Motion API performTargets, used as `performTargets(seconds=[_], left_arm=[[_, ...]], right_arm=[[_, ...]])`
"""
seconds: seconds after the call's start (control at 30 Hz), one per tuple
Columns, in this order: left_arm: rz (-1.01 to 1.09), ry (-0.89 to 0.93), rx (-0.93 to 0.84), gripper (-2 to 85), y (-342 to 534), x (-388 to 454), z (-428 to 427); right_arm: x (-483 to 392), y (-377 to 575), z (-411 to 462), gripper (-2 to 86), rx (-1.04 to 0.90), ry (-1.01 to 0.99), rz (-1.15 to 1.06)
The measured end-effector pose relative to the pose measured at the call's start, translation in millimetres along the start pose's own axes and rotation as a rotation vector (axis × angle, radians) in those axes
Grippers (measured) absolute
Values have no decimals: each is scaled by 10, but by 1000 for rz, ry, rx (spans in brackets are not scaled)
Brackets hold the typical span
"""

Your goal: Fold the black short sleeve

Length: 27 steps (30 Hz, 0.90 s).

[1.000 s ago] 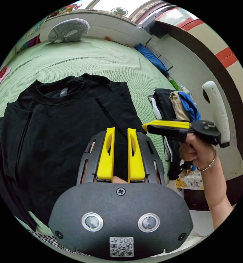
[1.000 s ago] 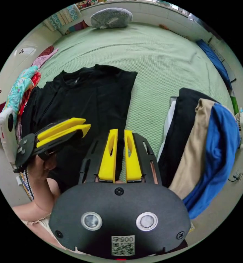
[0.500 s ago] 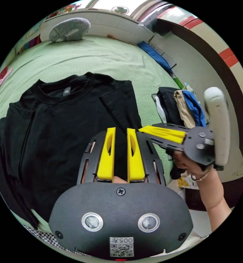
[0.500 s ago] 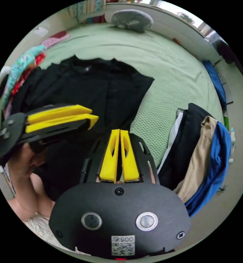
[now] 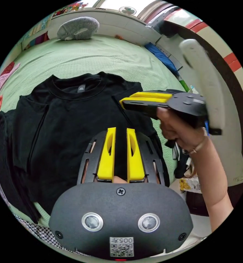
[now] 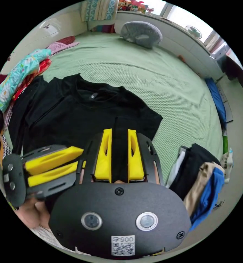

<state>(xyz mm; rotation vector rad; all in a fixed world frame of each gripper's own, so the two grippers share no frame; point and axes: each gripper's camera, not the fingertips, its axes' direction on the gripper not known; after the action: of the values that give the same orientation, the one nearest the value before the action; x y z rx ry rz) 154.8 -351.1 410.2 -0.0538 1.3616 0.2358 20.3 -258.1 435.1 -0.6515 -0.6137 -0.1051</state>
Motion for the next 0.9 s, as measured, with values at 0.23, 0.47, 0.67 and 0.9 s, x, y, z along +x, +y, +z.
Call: performTargets(seconds=[0.23, 0.47, 0.67, 0.9], left_arm=[[-28, 106, 13, 70, 95, -121, -84], [-29, 64, 12, 68, 236, -177, -160], [-39, 79, -8, 68, 315, -263, -199], [-35, 51, -37, 68, 432, -274, -203]], right_arm=[[62, 43, 92, -9, 35, -57, 48], [9, -15, 280, -1, -68, -93, 49], [172, 407, -49, -3, 59, -174, 72], [-35, 1049, 250, -12, -111, -44, 59]])
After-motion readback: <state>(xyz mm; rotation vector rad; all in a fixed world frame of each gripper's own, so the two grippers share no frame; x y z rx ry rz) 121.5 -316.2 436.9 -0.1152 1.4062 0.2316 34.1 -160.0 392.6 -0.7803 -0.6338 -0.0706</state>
